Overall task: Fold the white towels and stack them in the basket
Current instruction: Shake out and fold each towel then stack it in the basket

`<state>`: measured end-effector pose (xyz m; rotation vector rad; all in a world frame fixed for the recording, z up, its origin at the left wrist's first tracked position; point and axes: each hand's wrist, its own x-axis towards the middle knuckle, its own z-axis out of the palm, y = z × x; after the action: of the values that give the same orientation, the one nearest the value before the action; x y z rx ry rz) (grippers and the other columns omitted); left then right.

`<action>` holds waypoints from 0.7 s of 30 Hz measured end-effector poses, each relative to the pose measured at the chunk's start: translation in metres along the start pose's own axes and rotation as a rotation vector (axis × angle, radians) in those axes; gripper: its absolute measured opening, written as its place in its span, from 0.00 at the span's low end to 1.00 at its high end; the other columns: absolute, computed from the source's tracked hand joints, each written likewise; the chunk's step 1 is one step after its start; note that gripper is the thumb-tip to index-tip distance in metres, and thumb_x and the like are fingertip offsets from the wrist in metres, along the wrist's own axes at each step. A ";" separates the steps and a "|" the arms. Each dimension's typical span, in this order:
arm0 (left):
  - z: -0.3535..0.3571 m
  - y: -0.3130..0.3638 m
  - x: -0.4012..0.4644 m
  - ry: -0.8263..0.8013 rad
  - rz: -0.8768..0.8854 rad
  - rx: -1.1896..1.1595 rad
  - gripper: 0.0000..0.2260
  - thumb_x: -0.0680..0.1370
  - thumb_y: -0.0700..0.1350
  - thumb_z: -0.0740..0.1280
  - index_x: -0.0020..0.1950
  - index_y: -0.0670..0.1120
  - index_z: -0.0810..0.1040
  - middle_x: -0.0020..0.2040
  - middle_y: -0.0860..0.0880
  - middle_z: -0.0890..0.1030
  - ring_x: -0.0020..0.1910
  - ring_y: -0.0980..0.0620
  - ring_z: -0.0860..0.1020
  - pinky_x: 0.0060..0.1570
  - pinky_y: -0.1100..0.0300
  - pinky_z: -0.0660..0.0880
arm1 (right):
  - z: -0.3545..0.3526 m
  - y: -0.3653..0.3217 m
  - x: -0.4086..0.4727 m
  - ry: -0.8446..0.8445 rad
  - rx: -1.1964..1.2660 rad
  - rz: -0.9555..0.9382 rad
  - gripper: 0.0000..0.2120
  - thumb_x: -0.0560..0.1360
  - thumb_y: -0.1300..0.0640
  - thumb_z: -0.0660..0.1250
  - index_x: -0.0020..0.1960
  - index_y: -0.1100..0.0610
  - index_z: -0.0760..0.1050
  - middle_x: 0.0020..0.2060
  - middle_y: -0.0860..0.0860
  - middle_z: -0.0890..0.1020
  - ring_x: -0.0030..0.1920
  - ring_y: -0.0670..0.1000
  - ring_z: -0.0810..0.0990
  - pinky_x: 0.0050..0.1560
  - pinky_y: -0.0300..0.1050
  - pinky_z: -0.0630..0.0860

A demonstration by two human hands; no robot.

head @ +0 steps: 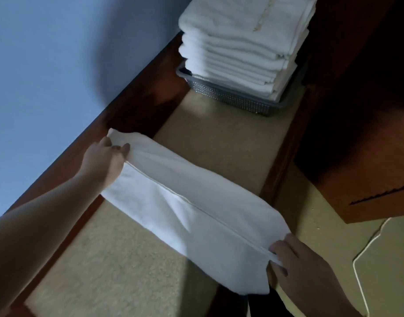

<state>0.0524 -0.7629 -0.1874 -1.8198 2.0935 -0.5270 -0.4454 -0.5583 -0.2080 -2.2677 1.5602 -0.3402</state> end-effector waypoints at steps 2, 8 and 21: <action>-0.007 0.001 -0.026 -0.109 -0.065 -0.184 0.23 0.78 0.42 0.68 0.74 0.45 0.75 0.53 0.45 0.87 0.56 0.38 0.76 0.42 0.50 0.74 | 0.014 -0.010 -0.024 -0.011 -0.028 -0.083 0.25 0.53 0.59 0.86 0.44 0.50 0.77 0.38 0.48 0.76 0.29 0.46 0.73 0.25 0.37 0.71; 0.040 0.012 -0.101 -0.242 -0.609 -0.708 0.20 0.81 0.45 0.65 0.73 0.55 0.72 0.58 0.49 0.83 0.60 0.41 0.74 0.43 0.50 0.76 | 0.072 0.000 -0.059 -0.140 -0.042 -0.134 0.19 0.59 0.57 0.79 0.46 0.48 0.76 0.37 0.48 0.72 0.30 0.48 0.74 0.24 0.42 0.71; 0.066 0.072 -0.083 -0.240 -1.538 -1.759 0.21 0.68 0.41 0.75 0.60 0.44 0.77 0.51 0.46 0.82 0.40 0.53 0.78 0.38 0.60 0.78 | 0.088 -0.002 -0.073 -0.236 -0.108 -0.138 0.18 0.64 0.57 0.81 0.50 0.49 0.79 0.40 0.47 0.74 0.35 0.48 0.76 0.29 0.42 0.74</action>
<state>0.0316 -0.6768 -0.2802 -3.6020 0.0466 1.7626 -0.4348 -0.4754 -0.2863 -2.4029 1.3363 -0.0213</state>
